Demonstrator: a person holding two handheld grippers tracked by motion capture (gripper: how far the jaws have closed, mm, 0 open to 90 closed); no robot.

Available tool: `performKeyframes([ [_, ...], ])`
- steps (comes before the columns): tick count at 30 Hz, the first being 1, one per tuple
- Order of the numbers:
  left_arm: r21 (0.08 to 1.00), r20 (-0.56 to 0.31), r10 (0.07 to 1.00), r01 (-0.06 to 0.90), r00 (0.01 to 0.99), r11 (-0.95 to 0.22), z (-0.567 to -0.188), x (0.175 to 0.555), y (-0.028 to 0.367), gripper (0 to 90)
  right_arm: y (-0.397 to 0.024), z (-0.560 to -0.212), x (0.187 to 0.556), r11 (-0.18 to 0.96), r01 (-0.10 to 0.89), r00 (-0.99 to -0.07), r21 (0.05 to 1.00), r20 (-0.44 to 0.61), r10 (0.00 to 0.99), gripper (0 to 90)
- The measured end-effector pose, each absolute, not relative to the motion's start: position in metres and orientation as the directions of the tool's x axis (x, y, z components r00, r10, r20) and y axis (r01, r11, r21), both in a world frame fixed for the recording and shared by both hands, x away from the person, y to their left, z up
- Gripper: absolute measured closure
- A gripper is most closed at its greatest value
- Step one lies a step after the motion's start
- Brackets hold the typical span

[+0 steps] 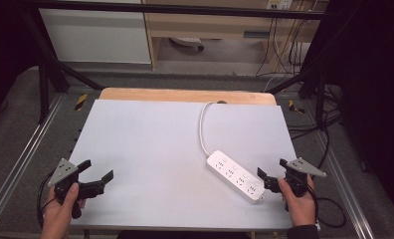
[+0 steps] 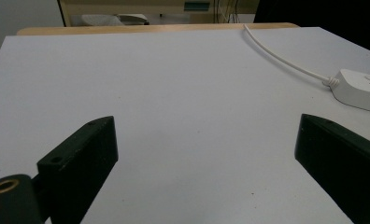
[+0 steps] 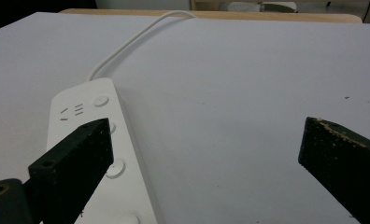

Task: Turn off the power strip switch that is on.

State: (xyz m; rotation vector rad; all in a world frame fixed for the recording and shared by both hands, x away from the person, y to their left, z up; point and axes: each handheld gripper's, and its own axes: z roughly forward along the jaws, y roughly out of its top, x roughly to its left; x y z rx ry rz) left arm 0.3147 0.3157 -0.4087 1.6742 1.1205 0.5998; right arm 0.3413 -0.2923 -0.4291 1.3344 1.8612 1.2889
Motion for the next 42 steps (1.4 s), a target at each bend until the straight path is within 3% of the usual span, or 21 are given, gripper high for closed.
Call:
performKeyframes([
  [11, 0.917, -0.110, 0.888, 0.390, 0.446, -0.082, -0.409, 0.315, 0.315, 5.9, -0.294, -0.424, 0.340, 0.052, 0.452, -0.388, 0.891, 0.144, 0.911, 2.5],
  [27, 0.916, -0.103, 0.888, 0.390, 0.448, -0.090, -0.409, 0.315, 0.316, 5.3, -0.276, -0.400, 0.336, 0.064, 0.385, -0.422, 0.921, 0.115, 0.899, 2.2],
  [42, 0.912, -0.103, 0.888, 0.399, 0.448, -0.096, -0.410, 0.315, 0.314, 5.4, -0.253, -0.372, 0.358, 0.051, 0.355, -0.440, 0.933, 0.119, 0.890, 2.5],
])
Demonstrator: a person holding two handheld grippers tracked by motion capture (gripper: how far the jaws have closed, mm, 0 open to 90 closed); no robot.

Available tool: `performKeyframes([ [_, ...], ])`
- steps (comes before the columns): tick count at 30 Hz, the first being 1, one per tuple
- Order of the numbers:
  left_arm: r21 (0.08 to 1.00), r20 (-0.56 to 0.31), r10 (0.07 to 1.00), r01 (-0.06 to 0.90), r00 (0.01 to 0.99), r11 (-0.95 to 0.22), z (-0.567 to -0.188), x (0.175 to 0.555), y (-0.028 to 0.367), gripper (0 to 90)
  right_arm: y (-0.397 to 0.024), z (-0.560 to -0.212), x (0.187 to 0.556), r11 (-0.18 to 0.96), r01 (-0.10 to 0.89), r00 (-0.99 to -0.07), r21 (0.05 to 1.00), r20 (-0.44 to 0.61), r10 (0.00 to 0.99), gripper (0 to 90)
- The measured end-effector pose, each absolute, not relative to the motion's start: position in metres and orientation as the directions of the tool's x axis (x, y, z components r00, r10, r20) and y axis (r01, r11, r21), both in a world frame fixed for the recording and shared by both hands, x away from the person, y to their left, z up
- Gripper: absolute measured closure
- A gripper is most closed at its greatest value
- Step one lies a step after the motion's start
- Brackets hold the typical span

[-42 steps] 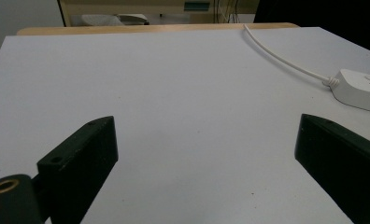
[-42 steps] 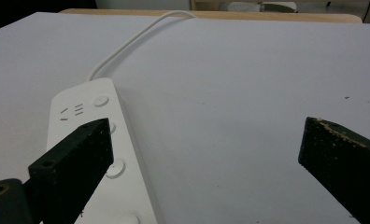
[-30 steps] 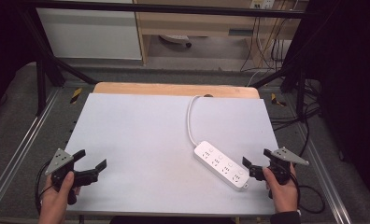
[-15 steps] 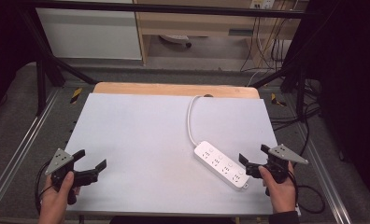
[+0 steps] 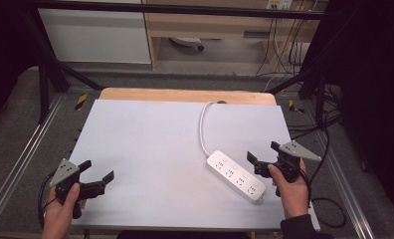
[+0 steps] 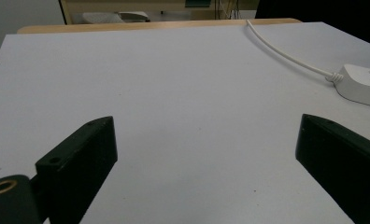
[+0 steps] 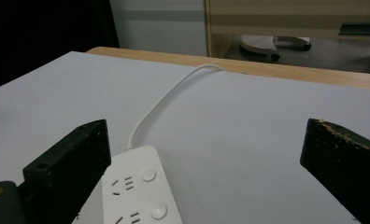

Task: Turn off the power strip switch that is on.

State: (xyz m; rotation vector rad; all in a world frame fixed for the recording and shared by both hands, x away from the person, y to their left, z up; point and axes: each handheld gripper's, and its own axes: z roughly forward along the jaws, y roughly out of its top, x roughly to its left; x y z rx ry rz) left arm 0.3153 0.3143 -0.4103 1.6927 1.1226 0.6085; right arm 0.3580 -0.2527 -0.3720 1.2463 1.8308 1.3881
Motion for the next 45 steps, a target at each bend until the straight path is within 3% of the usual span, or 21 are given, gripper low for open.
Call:
performKeyframes([
  [17, 0.912, -0.105, 0.889, 0.399, 0.446, -0.093, -0.410, 0.315, 0.314, 5.3, -0.229, -0.371, 0.367, 0.071, 0.344, -0.435, 0.936, 0.092, 0.896, 2.6],
  [22, 0.911, -0.102, 0.889, 0.401, 0.447, -0.096, -0.410, 0.315, 0.314, 5.3, -0.221, -0.373, 0.369, 0.086, 0.360, -0.451, 0.929, 0.093, 0.887, 8.3],
  [29, 0.910, -0.106, 0.889, 0.404, 0.446, -0.094, -0.411, 0.316, 0.314, 5.4, -0.211, -0.376, 0.372, 0.104, 0.388, -0.484, 0.916, 0.106, 0.869, 22.8],
  [31, 0.911, -0.105, 0.888, 0.402, 0.448, -0.095, -0.411, 0.315, 0.314, 5.3, -0.207, -0.378, 0.372, 0.122, 0.386, -0.503, 0.915, 0.098, 0.859, 32.8],
  [33, 0.911, -0.107, 0.888, 0.403, 0.447, -0.093, -0.411, 0.316, 0.314, 5.4, -0.205, -0.378, 0.372, 0.118, 0.383, -0.505, 0.916, 0.101, 0.857, 36.5],
  [35, 0.911, -0.107, 0.888, 0.403, 0.447, -0.093, -0.411, 0.316, 0.314, 5.4, -0.202, -0.380, 0.372, 0.106, 0.373, -0.505, 0.922, 0.106, 0.857, 50.0],
  [37, 0.911, -0.106, 0.888, 0.401, 0.448, -0.094, -0.411, 0.315, 0.314, 5.4, -0.200, -0.381, 0.372, 0.113, 0.369, -0.512, 0.923, 0.101, 0.853, 58.0],
  [45, 0.910, -0.106, 0.886, 0.403, 0.451, -0.097, -0.410, 0.316, 0.314, 5.4, -0.196, -0.388, 0.371, 0.129, 0.382, -0.522, 0.915, 0.098, 0.847, 73.2],
])
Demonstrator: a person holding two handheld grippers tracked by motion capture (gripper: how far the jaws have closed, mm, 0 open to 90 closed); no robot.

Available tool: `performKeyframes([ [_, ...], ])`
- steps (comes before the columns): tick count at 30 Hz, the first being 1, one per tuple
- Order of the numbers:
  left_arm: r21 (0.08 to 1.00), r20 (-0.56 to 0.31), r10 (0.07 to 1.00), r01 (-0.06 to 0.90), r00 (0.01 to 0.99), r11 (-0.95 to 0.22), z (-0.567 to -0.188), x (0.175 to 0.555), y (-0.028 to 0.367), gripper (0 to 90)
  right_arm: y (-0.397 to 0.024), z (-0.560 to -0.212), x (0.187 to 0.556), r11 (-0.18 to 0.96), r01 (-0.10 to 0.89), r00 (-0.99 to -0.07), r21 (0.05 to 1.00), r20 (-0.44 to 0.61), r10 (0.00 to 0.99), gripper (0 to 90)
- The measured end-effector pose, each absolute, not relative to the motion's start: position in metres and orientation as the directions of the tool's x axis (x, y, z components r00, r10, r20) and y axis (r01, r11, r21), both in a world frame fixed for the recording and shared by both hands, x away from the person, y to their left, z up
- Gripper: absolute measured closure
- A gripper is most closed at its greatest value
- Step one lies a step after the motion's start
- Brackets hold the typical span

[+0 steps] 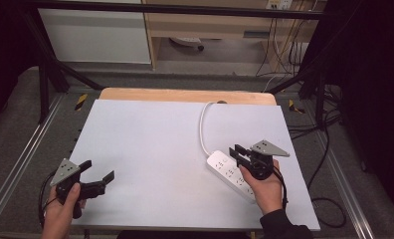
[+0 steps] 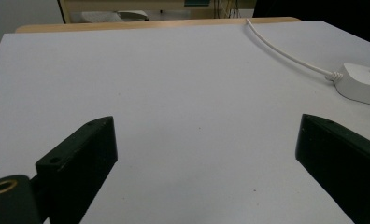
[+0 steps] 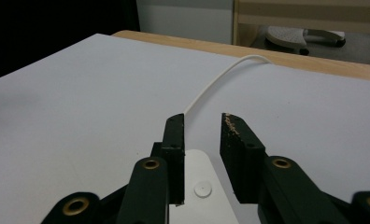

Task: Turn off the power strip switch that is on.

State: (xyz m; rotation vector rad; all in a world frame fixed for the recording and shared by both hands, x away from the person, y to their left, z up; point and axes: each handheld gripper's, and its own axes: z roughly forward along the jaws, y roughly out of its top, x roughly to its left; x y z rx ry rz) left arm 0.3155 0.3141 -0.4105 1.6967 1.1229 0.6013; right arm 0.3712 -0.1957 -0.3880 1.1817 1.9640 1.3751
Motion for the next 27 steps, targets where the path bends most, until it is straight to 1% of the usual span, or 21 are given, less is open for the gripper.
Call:
performKeyframes([
  [2, 0.910, -0.105, 0.887, 0.404, 0.449, -0.096, -0.411, 0.316, 0.314, 5.5, -0.195, -0.390, 0.372, 0.142, 0.388, -0.524, 0.911, 0.091, 0.847, 77.1],
  [6, 0.911, -0.107, 0.886, 0.402, 0.451, -0.095, -0.410, 0.316, 0.314, 5.5, -0.195, -0.391, 0.373, 0.149, 0.400, -0.517, 0.904, 0.089, 0.851, 79.9],
  [7, 0.911, -0.108, 0.886, 0.403, 0.450, -0.094, -0.411, 0.316, 0.314, 5.6, -0.195, -0.392, 0.373, 0.162, 0.412, -0.518, 0.897, 0.084, 0.851, 82.5],
  [15, 0.911, -0.109, 0.886, 0.402, 0.451, -0.093, -0.410, 0.316, 0.315, 5.8, -0.196, -0.401, 0.375, 0.176, 0.443, -0.518, 0.879, 0.090, 0.851, 88.9],
  [27, 0.912, -0.109, 0.885, 0.400, 0.452, -0.092, -0.410, 0.316, 0.315, 5.8, -0.196, -0.411, 0.378, 0.190, 0.488, -0.496, 0.852, 0.092, 0.864, 90.0],
])
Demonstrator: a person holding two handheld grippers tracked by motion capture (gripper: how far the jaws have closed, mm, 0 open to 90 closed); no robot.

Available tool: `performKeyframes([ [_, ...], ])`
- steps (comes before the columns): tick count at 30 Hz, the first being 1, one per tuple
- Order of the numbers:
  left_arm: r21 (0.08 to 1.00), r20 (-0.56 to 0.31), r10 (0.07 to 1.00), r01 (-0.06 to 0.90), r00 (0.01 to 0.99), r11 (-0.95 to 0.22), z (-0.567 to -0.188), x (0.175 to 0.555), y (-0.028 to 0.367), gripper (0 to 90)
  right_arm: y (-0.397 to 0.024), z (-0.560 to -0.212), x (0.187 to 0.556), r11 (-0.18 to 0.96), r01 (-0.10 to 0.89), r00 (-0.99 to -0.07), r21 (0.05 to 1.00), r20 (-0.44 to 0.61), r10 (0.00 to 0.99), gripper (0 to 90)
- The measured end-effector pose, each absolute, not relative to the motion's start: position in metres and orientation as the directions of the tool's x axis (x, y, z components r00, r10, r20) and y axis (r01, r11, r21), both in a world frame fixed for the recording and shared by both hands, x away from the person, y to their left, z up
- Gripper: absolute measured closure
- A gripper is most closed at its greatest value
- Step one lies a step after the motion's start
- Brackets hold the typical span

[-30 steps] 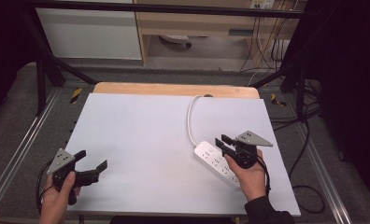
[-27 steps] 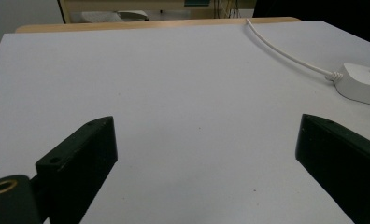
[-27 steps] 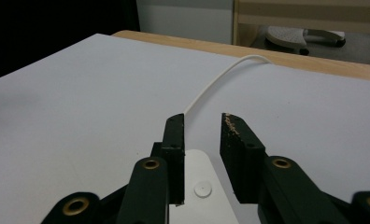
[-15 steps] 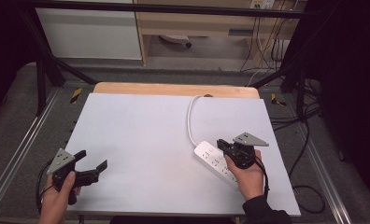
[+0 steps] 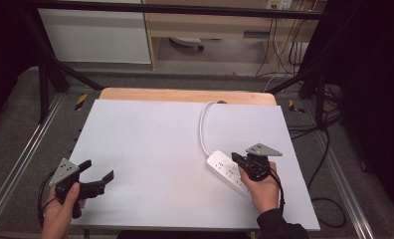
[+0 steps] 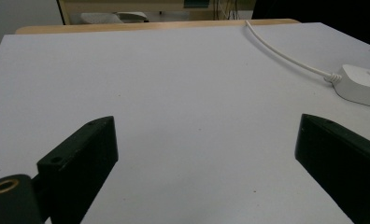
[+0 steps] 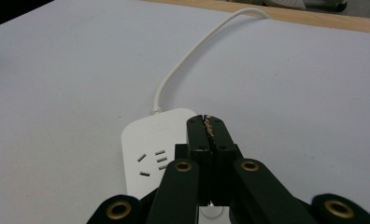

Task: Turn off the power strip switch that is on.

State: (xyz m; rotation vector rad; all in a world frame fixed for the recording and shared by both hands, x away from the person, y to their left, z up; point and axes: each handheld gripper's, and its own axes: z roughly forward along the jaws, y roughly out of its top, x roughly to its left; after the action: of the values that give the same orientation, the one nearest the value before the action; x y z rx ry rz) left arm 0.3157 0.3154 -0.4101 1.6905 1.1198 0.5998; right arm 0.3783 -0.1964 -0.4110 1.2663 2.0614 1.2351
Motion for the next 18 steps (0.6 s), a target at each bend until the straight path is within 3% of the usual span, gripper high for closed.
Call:
performKeyframes([
  [18, 0.912, -0.106, 0.884, 0.399, 0.455, -0.096, -0.4099, 0.3157, 0.3154, 5.9, -0.1985, -0.4212, 0.3774, 0.202, 0.552, -0.462, 0.809, 0.095, 0.882, 90.0],
])
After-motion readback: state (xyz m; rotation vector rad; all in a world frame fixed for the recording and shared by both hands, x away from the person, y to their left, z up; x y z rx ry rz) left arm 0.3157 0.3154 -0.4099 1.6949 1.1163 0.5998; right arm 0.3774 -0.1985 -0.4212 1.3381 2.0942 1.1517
